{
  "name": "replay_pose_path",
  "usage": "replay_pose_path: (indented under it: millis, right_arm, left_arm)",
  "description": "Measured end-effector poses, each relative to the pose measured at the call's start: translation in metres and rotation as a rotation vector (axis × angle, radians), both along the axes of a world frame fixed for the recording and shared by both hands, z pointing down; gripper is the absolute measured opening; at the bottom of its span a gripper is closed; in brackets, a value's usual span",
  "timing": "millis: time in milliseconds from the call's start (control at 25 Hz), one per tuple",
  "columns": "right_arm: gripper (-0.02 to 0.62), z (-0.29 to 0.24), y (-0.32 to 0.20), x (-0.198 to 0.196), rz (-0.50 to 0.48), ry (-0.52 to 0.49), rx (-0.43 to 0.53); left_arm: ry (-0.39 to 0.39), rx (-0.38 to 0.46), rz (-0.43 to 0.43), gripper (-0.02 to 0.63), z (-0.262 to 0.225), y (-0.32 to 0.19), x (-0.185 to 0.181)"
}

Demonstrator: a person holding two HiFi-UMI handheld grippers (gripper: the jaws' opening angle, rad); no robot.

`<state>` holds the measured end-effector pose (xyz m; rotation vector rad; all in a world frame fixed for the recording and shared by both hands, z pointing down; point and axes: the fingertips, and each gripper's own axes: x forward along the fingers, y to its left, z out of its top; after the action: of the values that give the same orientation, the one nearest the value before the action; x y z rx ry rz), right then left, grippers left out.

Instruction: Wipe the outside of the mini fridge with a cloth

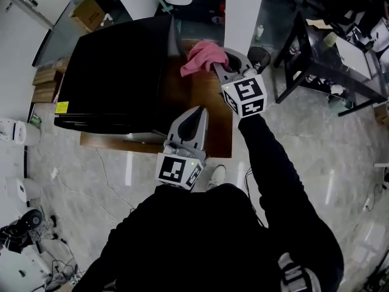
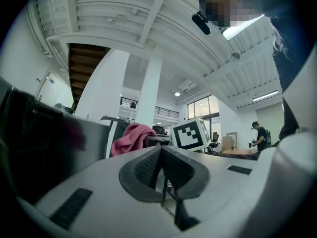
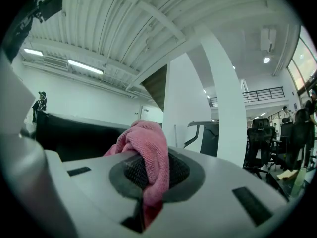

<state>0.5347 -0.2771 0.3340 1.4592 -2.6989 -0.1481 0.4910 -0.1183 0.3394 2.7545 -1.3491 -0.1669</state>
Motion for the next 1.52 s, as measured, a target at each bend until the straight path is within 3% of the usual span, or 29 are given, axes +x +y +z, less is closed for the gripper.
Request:
replay_pose_path:
  millis: [320, 560, 720, 1160, 1520]
  right_arm:
    - [0.035, 0.038, -0.075, -0.037, -0.052, 0.098, 0.009]
    - [0.037, 0.038, -0.085, -0.083, -0.143, 0.073, 0.052]
    - [0.037, 0.049, -0.084, -0.096, -0.146, 0.028, 0.052]
    - [0.035, 0.134, -0.089, -0.105, -0.178, 0.035, -0.03]
    - [0.035, 0.225, -0.099, -0.113, -0.183, 0.037, -0.162]
  left_arm:
    - [-0.052, -0.051, -0.094, 0.006, 0.039, -0.034, 0.005]
    - [-0.068, -0.101, -0.152, 0.006, 0.07, -0.046, -0.002]
    - [-0.072, -0.12, -0.16, 0.006, 0.082, -0.048, -0.007]
    - [-0.081, -0.185, -0.149, 0.006, 0.14, -0.05, -0.007]
    - [-0.085, -0.247, -0.145, 0.006, 0.199, -0.052, -0.013]
